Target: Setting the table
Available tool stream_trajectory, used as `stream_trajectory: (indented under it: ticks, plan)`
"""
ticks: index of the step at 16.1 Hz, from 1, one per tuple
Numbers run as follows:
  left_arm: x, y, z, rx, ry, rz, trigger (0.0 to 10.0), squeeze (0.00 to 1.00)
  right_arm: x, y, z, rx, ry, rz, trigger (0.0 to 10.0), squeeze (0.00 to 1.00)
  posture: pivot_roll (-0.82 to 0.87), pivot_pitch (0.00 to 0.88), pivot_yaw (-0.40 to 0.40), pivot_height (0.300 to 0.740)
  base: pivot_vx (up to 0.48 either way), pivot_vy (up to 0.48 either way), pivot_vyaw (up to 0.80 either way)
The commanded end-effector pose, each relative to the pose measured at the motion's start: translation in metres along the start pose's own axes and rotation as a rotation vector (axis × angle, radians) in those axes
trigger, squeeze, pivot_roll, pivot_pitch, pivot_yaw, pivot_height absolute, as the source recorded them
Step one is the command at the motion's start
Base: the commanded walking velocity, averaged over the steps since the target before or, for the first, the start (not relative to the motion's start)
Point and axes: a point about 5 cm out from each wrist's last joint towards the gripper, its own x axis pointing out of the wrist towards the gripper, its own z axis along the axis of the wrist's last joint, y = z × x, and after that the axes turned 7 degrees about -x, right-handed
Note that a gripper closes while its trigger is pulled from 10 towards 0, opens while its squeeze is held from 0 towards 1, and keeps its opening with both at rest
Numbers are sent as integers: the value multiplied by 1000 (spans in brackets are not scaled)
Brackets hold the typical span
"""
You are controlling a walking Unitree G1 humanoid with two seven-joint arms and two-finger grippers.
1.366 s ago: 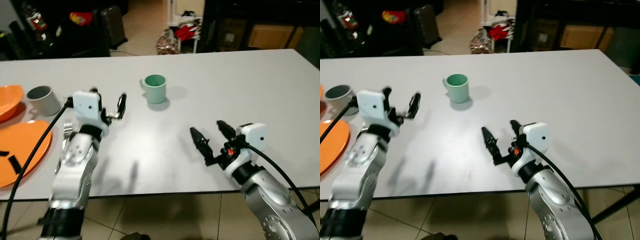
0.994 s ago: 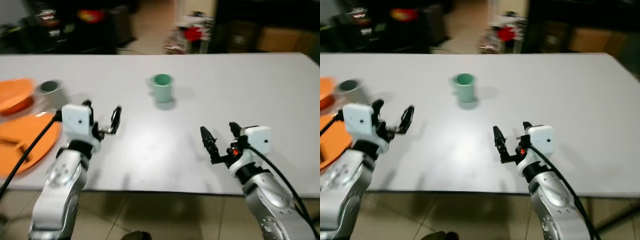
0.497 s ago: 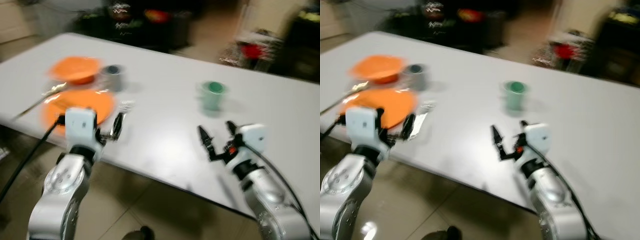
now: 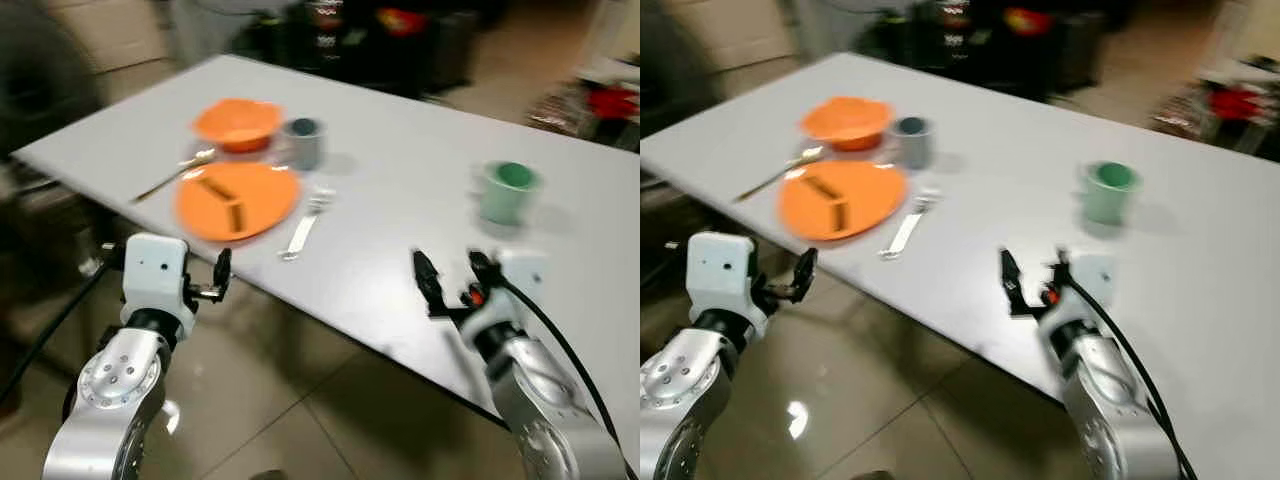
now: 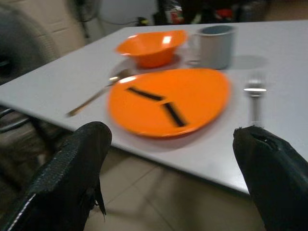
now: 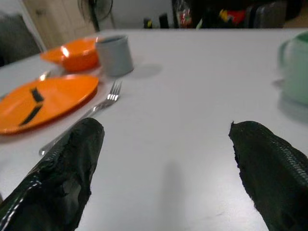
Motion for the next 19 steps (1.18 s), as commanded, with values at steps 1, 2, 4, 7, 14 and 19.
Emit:
stream_trajectory:
  ticks: [1,2,4,7,14,19]
  plan:
    - [0,4,4,4,0,20,10000,0,2,4,2,24,-2,9,10000,0,-26,57,19,740,0,0,800]
    - [2,5,5,7,0,32,10000,0,6,6,1,21,6,13,10000,0,-28,48,16,740,0,0,800]
    - [5,4,6,14,-7,36,10000,0,11,7,4,25,3,20,10000,0,-26,42,5,740,0,0,800]
    - [4,0,8,7,-15,24,10000,0,17,6,6,30,7,27,10000,0,-12,40,-20,740,0,270,800]
    - [6,2,10,9,-27,32,10000,0,25,9,3,58,44,31,10000,0,-10,18,-27,740,0,281,229]
    - [9,-1,15,4,-54,23,10000,0,27,13,9,19,9,80,10000,0,-10,1,-33,740,0,108,0]
